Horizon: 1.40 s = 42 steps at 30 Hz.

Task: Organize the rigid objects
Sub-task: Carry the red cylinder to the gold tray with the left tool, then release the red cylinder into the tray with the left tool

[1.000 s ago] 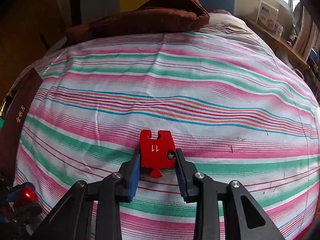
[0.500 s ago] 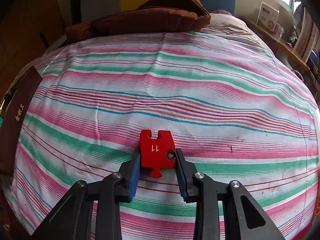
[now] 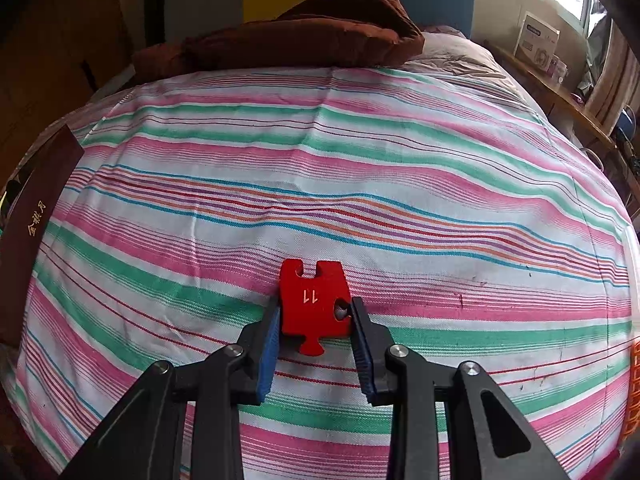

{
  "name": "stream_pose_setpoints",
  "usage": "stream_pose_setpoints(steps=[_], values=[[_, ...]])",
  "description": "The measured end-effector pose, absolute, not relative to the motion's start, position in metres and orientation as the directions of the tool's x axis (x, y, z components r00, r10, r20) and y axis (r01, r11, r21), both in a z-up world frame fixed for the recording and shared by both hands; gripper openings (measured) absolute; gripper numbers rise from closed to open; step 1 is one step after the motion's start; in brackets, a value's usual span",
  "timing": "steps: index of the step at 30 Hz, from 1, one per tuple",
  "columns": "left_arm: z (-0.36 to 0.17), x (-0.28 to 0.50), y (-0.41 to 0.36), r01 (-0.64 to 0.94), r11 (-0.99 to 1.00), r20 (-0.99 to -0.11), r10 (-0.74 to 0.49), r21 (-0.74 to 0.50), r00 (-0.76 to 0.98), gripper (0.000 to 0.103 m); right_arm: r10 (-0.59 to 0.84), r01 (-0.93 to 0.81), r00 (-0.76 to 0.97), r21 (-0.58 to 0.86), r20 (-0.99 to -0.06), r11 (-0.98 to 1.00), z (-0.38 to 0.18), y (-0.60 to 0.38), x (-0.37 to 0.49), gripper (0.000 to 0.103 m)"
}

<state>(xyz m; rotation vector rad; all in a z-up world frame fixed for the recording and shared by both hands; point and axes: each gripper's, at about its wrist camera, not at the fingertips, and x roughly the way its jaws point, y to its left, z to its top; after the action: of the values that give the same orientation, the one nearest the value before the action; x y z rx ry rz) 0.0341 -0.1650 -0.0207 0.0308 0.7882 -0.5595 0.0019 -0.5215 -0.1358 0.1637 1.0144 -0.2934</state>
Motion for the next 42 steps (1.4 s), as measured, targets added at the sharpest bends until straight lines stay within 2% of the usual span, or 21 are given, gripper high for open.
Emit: stream_pose_setpoints(steps=[8, 14, 21, 28, 32, 36, 42], values=[[-0.047, 0.081, -0.102, 0.263, 0.93, -0.732, -0.366, -0.259, 0.574, 0.025, -0.172, 0.316, 0.49, -0.01, -0.855, 0.949, -0.135, -0.519, 0.002, 0.033], [-0.066, 0.107, -0.087, 0.155, 0.931, -0.765, -0.361, -0.332, 0.533, 0.025, -0.172, 0.314, 0.487, -0.013, -0.856, 0.949, -0.135, -0.519, 0.002, 0.033], [-0.094, 0.124, -0.089, 0.108, 0.956, -0.813, -0.289, -0.273, 0.506, 0.025, -0.174, 0.314, 0.486, -0.015, -0.857, 0.949, -0.135, -0.519, 0.002, 0.033], [-0.096, 0.115, -0.084, 0.105, 0.97, -0.815, -0.243, -0.221, 0.527, 0.027, -0.172, 0.314, 0.486, -0.012, -0.857, 0.949, -0.135, -0.52, 0.002, 0.033], [-0.085, 0.107, -0.083, 0.118, 0.98, -0.798, -0.198, -0.159, 0.569, 0.027, -0.175, 0.314, 0.486, -0.016, -0.856, 0.949, -0.136, -0.519, 0.002, 0.033], [-0.072, 0.098, -0.08, 0.129, 0.983, -0.772, -0.18, -0.127, 0.609, 0.034, -0.184, 0.315, 0.485, -0.025, -0.855, 0.949, -0.136, -0.518, 0.002, 0.032], [-0.051, 0.083, -0.074, 0.143, 0.986, -0.726, -0.161, -0.087, 0.669, 0.035, -0.209, 0.329, 0.473, -0.048, -0.856, 0.943, -0.135, -0.514, 0.003, 0.032]])
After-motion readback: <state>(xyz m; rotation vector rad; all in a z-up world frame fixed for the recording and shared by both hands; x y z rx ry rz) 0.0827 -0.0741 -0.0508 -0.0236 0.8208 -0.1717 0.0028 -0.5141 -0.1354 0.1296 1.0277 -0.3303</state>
